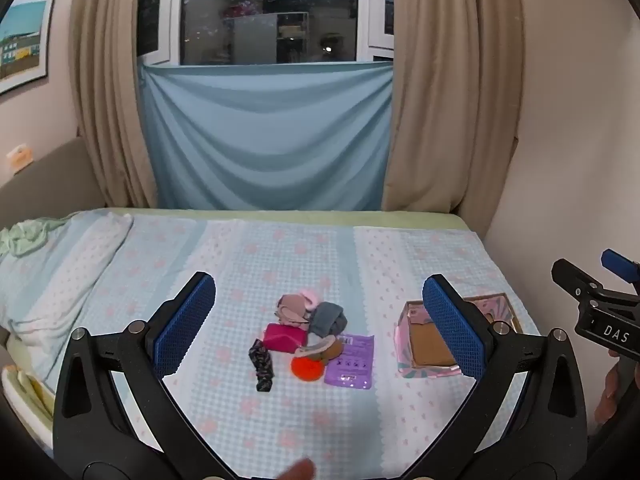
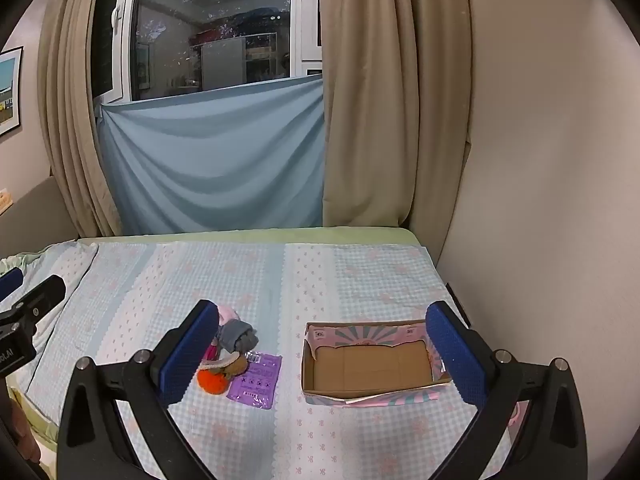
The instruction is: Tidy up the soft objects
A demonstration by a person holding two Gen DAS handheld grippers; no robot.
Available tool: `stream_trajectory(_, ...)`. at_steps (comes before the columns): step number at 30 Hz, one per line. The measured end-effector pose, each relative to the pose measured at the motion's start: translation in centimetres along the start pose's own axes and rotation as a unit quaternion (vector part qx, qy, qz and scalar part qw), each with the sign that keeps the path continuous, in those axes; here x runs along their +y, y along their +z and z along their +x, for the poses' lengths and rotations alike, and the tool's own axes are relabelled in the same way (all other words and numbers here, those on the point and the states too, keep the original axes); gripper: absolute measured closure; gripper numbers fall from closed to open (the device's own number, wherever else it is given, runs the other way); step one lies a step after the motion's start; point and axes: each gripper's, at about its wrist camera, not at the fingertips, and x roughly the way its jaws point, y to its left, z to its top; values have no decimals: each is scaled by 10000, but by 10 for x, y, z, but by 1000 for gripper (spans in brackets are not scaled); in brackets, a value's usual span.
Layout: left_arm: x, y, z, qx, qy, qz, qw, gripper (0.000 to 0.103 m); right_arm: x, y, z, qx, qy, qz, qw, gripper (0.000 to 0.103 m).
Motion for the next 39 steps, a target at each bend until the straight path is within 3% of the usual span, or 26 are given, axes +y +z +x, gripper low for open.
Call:
stream_trajectory(22, 5, -4, -2, -36, -170, -63, 9998, 0, -1, 0, 1, -56, -14, -21, 10000, 0)
stream_trajectory(39, 4, -3, -2, -35, -18, -60, 10000, 0, -2, 2, -2, -81, -19, -15, 10000, 0)
